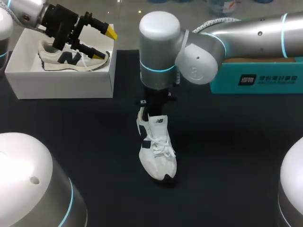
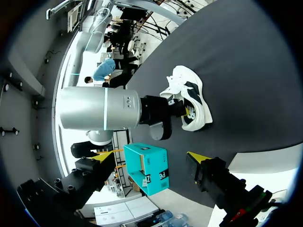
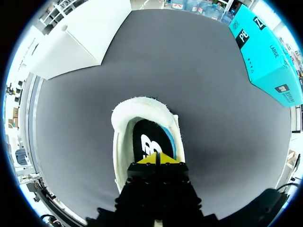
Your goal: Take the shoe out of the shoebox, open the shoe tongue, remove and reinsert the insole, then place the shoe into the shoebox
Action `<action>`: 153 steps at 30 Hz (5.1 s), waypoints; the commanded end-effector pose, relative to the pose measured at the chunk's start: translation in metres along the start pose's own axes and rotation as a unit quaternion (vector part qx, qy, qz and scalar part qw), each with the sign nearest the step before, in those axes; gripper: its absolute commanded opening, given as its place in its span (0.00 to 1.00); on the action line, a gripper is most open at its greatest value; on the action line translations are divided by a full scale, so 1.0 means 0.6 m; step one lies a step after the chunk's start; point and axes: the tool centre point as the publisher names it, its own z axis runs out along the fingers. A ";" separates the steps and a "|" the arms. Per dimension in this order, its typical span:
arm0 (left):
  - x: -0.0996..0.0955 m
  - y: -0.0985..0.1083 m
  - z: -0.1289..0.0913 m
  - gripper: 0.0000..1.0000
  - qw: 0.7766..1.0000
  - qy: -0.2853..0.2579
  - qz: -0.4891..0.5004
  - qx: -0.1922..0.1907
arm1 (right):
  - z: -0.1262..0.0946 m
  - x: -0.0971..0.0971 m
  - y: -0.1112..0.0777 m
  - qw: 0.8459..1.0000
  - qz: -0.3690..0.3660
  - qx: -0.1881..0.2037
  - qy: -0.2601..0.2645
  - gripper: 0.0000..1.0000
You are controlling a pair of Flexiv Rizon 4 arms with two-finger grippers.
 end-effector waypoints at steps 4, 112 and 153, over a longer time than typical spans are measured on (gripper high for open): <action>0.000 -0.002 0.000 1.00 1.000 0.001 0.000 -0.001 | 0.042 0.006 0.005 1.000 0.000 0.021 0.015 0.00; 0.000 -0.002 0.000 1.00 1.000 0.001 0.000 -0.001 | -0.009 -0.008 -0.014 0.992 -0.010 0.124 -0.024 0.00; 0.000 -0.002 0.000 1.00 1.000 0.001 0.000 -0.001 | -0.033 0.017 -0.057 0.975 -0.033 0.221 -0.011 1.00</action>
